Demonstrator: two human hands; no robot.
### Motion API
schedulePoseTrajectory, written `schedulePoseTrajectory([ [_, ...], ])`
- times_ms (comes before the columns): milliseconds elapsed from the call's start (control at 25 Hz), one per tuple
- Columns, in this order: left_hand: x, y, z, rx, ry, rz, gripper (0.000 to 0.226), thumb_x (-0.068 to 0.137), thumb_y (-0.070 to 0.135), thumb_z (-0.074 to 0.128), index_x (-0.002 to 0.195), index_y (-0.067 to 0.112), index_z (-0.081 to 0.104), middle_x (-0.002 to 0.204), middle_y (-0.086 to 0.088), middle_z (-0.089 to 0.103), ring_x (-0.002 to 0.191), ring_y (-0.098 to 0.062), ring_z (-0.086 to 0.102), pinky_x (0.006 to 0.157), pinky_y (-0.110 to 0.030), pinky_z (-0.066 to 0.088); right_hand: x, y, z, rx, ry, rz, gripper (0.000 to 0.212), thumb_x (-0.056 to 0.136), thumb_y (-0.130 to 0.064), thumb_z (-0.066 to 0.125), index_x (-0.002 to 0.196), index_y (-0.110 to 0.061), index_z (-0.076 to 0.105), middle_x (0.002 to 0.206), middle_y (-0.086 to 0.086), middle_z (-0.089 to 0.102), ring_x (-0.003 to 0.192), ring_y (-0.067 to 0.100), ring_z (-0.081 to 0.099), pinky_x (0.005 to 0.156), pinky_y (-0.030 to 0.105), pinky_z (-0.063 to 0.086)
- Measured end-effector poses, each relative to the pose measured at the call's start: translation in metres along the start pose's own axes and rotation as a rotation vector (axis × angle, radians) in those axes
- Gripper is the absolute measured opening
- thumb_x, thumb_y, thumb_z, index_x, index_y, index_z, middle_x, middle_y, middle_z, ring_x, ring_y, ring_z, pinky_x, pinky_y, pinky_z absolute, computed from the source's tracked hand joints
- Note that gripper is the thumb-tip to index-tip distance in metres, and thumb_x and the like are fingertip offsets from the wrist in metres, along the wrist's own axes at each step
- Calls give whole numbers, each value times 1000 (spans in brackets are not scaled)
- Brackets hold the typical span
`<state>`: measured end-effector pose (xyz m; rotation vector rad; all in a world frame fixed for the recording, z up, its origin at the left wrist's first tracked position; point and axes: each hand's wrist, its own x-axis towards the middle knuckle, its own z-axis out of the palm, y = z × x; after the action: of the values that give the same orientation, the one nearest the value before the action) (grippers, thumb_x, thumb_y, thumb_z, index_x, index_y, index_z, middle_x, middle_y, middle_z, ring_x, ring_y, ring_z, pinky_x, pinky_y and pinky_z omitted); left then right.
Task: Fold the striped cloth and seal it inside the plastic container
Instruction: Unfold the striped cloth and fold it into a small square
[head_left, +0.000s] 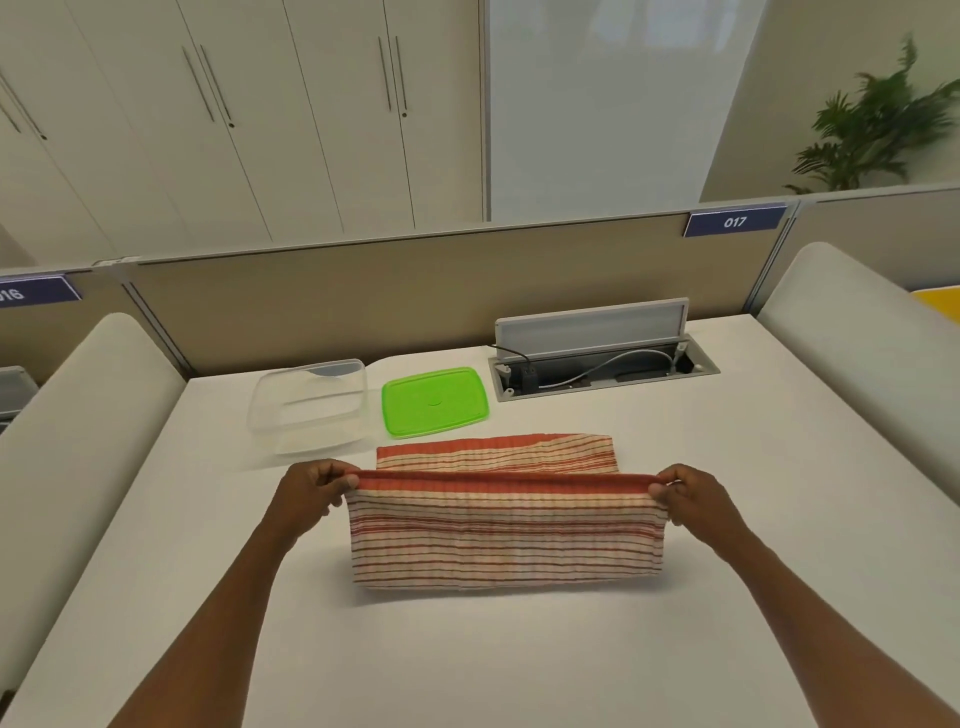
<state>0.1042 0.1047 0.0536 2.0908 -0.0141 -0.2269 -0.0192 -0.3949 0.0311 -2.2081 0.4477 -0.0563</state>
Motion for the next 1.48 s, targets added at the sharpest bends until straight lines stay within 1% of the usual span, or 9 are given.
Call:
schedulePoseTrajectory([
  [200, 52, 0, 16, 40, 158, -45, 4, 84, 12, 73, 81, 15, 73, 69, -15, 70, 56, -22, 58, 56, -28, 47, 55, -20, 18, -121, 102, 25, 17, 92, -27, 61, 89, -10, 61, 79, 3, 68, 71, 20, 64, 64, 29, 47],
  [360, 88, -9, 28, 99, 227, -120, 3, 83, 13, 73, 81, 11, 73, 64, -10, 70, 51, -20, 62, 59, -30, 53, 108, -29, 32, -194, 117, 38, 21, 93, -35, 59, 82, -17, 58, 73, -7, 62, 66, 11, 59, 56, 19, 37],
  [480, 104, -17, 37, 150, 238, -154, 5, 83, 17, 73, 78, 15, 72, 62, -7, 70, 54, -20, 65, 70, -35, 56, 137, -27, 46, -215, 120, 110, 24, 92, -39, 60, 78, -19, 57, 70, -9, 62, 63, 9, 59, 60, 23, 42],
  [640, 124, -29, 48, 215, 240, -166, 7, 82, 20, 73, 83, 14, 74, 72, -8, 73, 77, -29, 70, 82, -42, 54, 160, -15, 66, -251, 121, 195, 23, 91, -40, 59, 76, -22, 57, 73, -6, 64, 62, 10, 59, 63, 27, 44],
  [920, 137, -37, 68, 284, 312, -107, 4, 84, 22, 70, 80, 22, 70, 75, 2, 71, 74, -15, 62, 72, -29, 42, 162, 4, 83, -306, 157, 252, 19, 91, -40, 57, 82, -23, 57, 79, -4, 66, 62, 9, 57, 60, 27, 42],
  [1040, 135, -42, 72, 297, 340, -164, 7, 84, 25, 68, 85, 19, 71, 84, -2, 74, 79, -20, 63, 74, -31, 44, 159, 2, 83, -294, 180, 254, 23, 90, -41, 60, 100, -20, 56, 96, -2, 68, 76, 15, 62, 68, 32, 49],
  [1160, 135, -39, 72, 313, 374, -293, 18, 83, 34, 69, 89, 17, 72, 94, -7, 74, 93, -31, 66, 80, -36, 47, 154, -6, 87, -321, 262, 174, 32, 89, -35, 63, 113, -17, 53, 114, 4, 64, 100, 25, 62, 85, 42, 51],
  [1280, 137, -33, 73, 392, 324, -364, 27, 80, 43, 72, 87, 17, 72, 96, -10, 73, 94, -35, 65, 81, -39, 50, 141, -24, 104, -463, 336, -2, 29, 89, -27, 62, 114, -15, 54, 118, 8, 62, 104, 27, 57, 91, 43, 48],
  [1480, 141, -19, 73, 504, 259, -472, 45, 73, 48, 77, 94, 10, 66, 106, -15, 70, 101, -37, 66, 81, -40, 50, 82, -80, 181, -453, 36, -345, 38, 88, -22, 63, 124, -13, 55, 125, 8, 59, 115, 27, 52, 102, 44, 44],
])
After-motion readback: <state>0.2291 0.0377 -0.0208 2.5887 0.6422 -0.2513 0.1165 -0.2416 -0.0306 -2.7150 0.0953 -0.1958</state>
